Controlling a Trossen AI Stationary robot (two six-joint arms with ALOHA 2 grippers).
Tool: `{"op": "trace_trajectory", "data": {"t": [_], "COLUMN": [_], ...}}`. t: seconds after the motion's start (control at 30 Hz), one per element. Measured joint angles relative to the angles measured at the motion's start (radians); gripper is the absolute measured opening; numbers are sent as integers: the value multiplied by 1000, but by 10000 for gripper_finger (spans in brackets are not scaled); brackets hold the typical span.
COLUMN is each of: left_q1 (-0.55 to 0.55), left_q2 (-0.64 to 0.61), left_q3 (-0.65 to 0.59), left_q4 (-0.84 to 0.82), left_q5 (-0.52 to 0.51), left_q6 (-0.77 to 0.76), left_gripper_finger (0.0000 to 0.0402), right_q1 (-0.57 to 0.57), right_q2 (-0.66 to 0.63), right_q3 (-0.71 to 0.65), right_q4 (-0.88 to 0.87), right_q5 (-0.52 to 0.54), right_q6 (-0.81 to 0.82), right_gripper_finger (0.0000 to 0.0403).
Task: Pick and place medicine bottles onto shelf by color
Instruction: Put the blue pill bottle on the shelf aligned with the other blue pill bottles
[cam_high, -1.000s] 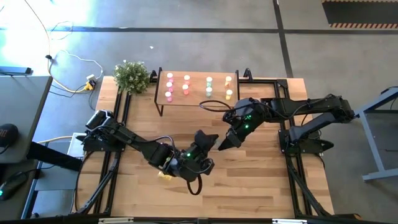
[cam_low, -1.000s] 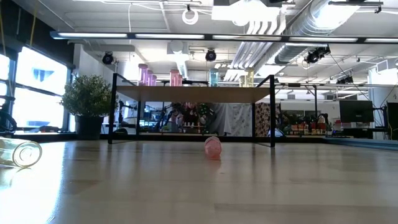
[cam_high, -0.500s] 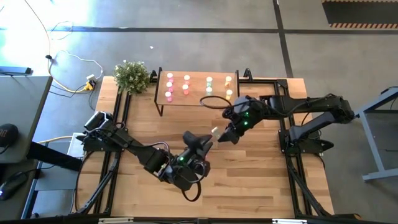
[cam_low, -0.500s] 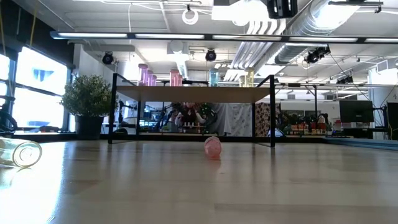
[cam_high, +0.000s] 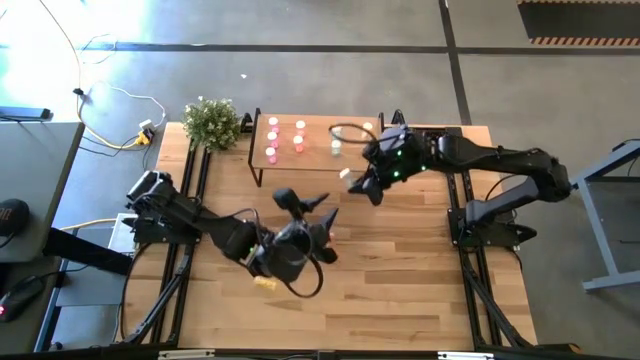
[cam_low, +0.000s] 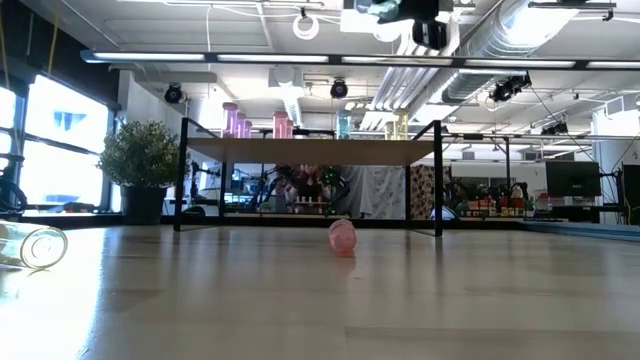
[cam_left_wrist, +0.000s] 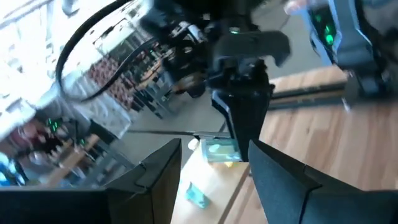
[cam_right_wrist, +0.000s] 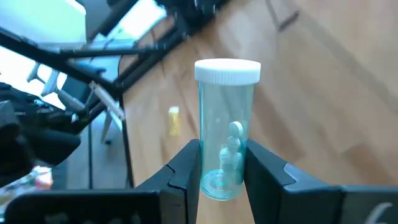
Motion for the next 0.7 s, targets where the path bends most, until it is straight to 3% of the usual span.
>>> {"op": "trace_trajectory", "data": {"t": [0.13, 0.3, 0.7], "left_q1": [31, 75, 247], "left_q2": [-39, -79, -194], "left_q3": [2, 1, 0], "left_q4": [3, -1, -161], "left_q5": [27, 145, 574], "left_q6": [-70, -133, -357], "left_gripper_finger": [176, 176, 176], "right_q1": [-52, -103, -124], "right_q2": [-25, -54, -70], "right_q3": [0, 0, 0], "right_q4": [40, 70, 90], "right_q5": [-1, -6, -31], "right_q6": [-98, -217, -489], "right_gripper_finger": [87, 87, 87]}}
